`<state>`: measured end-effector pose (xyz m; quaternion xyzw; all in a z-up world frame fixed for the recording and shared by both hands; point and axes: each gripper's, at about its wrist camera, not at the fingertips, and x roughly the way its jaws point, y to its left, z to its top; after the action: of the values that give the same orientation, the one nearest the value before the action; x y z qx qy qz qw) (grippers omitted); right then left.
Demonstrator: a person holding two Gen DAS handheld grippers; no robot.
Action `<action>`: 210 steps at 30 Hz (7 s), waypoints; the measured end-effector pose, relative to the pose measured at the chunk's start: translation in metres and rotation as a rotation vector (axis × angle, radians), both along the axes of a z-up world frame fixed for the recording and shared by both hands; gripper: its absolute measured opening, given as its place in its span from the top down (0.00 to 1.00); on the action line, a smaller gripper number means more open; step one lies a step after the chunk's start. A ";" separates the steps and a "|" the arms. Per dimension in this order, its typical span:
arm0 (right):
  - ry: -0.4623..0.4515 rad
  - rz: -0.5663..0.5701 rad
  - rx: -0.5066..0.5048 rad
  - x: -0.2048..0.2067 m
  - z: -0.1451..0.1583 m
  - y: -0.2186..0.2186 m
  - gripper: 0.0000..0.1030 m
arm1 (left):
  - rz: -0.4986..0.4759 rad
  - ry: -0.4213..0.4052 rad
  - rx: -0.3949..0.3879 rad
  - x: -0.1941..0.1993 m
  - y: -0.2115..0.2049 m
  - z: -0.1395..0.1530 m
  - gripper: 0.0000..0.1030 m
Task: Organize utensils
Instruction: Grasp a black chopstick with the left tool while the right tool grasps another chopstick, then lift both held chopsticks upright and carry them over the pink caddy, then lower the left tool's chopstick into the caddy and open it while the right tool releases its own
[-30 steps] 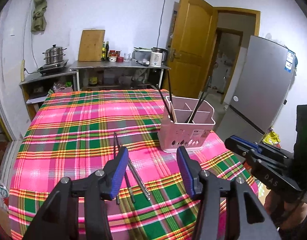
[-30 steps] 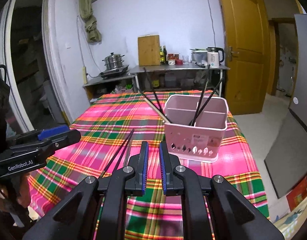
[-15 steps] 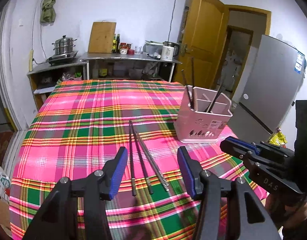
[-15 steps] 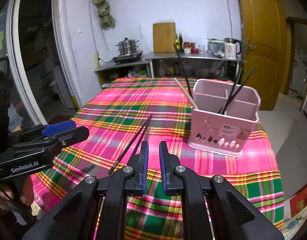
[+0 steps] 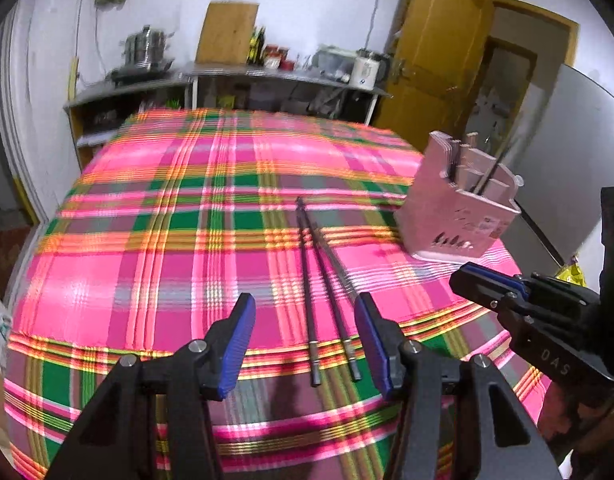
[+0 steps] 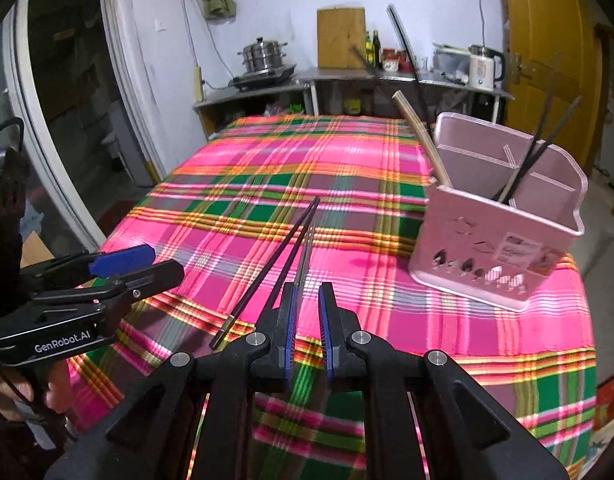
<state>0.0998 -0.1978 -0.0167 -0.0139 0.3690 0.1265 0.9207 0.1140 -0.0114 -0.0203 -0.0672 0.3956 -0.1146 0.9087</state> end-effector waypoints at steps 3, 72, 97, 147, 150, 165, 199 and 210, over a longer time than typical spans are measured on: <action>0.029 0.006 -0.004 0.014 -0.011 0.006 0.89 | 0.012 0.038 -0.025 0.013 0.010 -0.012 0.48; 0.209 -0.041 0.010 0.104 -0.066 0.016 0.94 | -0.062 0.122 0.202 0.112 -0.015 -0.058 0.94; -0.023 -0.035 0.116 0.014 0.030 -0.008 0.94 | -0.071 -0.087 0.019 0.017 -0.002 0.053 0.94; -0.121 -0.182 0.249 -0.025 0.069 -0.100 0.94 | -0.343 -0.118 -0.020 0.024 -0.099 0.098 0.94; -0.131 -0.195 0.251 -0.024 0.073 -0.106 0.94 | -0.366 -0.129 -0.021 0.029 -0.109 0.105 0.94; -0.270 -0.267 0.249 0.007 0.123 -0.135 0.94 | -0.400 -0.241 -0.068 0.075 -0.140 0.166 0.94; -0.160 -0.308 0.186 0.047 0.067 -0.140 0.90 | -0.361 -0.138 -0.046 0.107 -0.150 0.115 0.80; -0.219 -0.305 0.163 0.016 0.084 -0.132 0.90 | -0.317 -0.246 -0.060 0.071 -0.113 0.145 0.70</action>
<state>0.1157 -0.3296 0.0671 0.1031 0.2531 0.0128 0.9619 0.1853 -0.1247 0.1250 -0.0165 0.2836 -0.2755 0.9184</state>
